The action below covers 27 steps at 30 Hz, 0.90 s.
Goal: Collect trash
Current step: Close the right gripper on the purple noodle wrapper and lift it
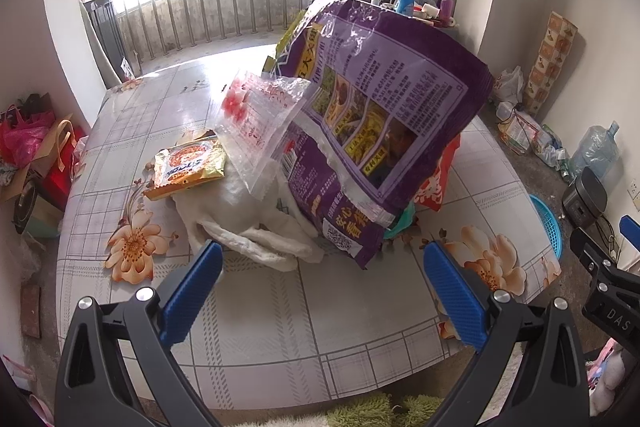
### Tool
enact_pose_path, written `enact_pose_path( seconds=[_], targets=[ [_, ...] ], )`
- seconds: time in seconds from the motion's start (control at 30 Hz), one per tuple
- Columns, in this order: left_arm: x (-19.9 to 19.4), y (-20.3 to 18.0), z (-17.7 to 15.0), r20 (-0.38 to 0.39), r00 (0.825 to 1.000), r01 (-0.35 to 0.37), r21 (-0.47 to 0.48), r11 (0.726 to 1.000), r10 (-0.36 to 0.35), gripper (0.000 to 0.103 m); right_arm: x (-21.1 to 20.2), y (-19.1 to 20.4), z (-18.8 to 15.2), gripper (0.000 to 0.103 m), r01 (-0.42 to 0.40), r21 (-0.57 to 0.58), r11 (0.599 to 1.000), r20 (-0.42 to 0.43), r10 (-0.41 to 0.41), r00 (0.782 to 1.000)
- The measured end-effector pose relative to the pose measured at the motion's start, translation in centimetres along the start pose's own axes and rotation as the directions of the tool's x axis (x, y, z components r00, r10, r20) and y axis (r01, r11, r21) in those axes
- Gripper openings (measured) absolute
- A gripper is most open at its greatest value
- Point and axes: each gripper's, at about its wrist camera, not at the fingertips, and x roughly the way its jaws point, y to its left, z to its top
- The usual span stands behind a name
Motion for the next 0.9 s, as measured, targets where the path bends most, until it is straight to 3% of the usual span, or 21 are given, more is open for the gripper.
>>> enact_pose_path(
  seconds=[0.23, 0.43, 0.6, 0.9],
  targets=[
    [-1.0, 4.0, 1.4, 0.088, 0.996, 0.032, -0.016, 0.999, -0.030, 0.098, -2.3, 1.9, 3.1, 0.095, -0.081, -0.028, 0.996, 0.145, 0.084, 0.986],
    [-1.8, 8.0, 3.3, 0.216, 0.974, 0.076, -0.027, 0.997, -0.069, 0.098, -4.8, 4.1, 7.0, 0.095, -0.227, -0.042, 0.973, 0.289, 0.229, 0.929],
    [-0.4, 9.3, 4.6, 0.241, 0.960, 0.139, 0.025, 0.990, -0.140, 0.086, -4.1, 7.3, 9.2, 0.095, -0.350, -0.111, 0.930, 0.249, 0.367, 0.896],
    [4.5, 8.2, 5.2, 0.103, 0.947, 0.292, 0.125, 0.948, -0.305, 0.064, 0.2, 11.5, 12.0, 0.077, -0.481, -0.153, 0.863, 0.037, 0.491, 0.870]
  ],
)
